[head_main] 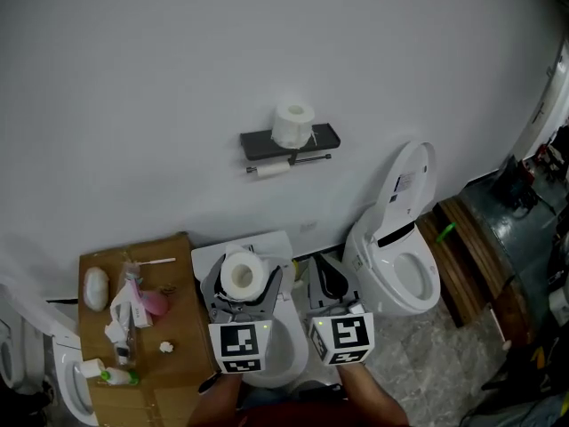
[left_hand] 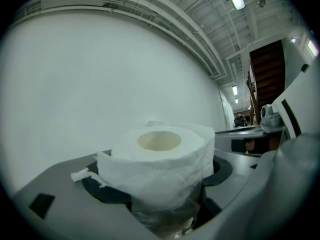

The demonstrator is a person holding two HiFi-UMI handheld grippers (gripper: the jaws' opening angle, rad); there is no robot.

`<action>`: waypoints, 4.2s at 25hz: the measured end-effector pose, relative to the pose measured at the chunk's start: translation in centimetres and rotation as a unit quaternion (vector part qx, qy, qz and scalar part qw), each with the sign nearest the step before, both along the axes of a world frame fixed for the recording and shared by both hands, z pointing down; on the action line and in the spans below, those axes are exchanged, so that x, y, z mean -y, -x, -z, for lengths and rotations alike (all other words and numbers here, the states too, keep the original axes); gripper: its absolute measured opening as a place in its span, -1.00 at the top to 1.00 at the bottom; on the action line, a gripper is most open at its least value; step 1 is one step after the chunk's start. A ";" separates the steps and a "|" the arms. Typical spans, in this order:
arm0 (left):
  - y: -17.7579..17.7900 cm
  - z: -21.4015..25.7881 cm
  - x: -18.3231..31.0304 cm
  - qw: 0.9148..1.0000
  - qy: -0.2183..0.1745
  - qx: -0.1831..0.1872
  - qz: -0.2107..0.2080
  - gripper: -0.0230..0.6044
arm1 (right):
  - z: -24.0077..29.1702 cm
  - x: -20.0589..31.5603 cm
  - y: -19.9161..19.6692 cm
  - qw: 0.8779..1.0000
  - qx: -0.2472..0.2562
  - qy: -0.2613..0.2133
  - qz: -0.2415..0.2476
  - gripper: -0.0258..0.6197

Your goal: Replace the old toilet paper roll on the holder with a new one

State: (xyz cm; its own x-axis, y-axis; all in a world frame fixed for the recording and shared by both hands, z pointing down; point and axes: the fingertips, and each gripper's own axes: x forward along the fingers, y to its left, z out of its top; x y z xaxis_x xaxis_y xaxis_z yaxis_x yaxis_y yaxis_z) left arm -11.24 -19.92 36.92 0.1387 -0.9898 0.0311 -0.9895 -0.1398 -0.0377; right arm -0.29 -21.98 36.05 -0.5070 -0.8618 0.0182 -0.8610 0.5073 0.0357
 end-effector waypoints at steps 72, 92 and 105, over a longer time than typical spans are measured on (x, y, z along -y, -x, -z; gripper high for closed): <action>11.0 -6.7 24.5 0.981 0.079 0.023 0.176 -0.44 | -12.3 37.5 12.6 0.755 0.565 0.318 0.100 0.40; 14.3 -6.5 21.4 0.971 0.077 0.015 0.224 -0.44 | -11.9 34.4 16.9 0.736 0.558 0.356 0.139 0.42; 18.5 -6.3 16.2 0.953 0.084 0.018 0.289 -0.44 | -10.5 27.6 25.0 0.742 0.486 0.388 0.248 0.42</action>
State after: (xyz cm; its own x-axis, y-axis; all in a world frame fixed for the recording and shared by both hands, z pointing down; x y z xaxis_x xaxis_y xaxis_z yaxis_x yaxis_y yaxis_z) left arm -29.77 -36.12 43.25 -0.4328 -0.8810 0.1911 -0.9015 0.4217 -0.0974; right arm -25.25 -49.55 46.51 -0.8572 -0.4855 -0.1714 0.0121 0.3138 -0.9494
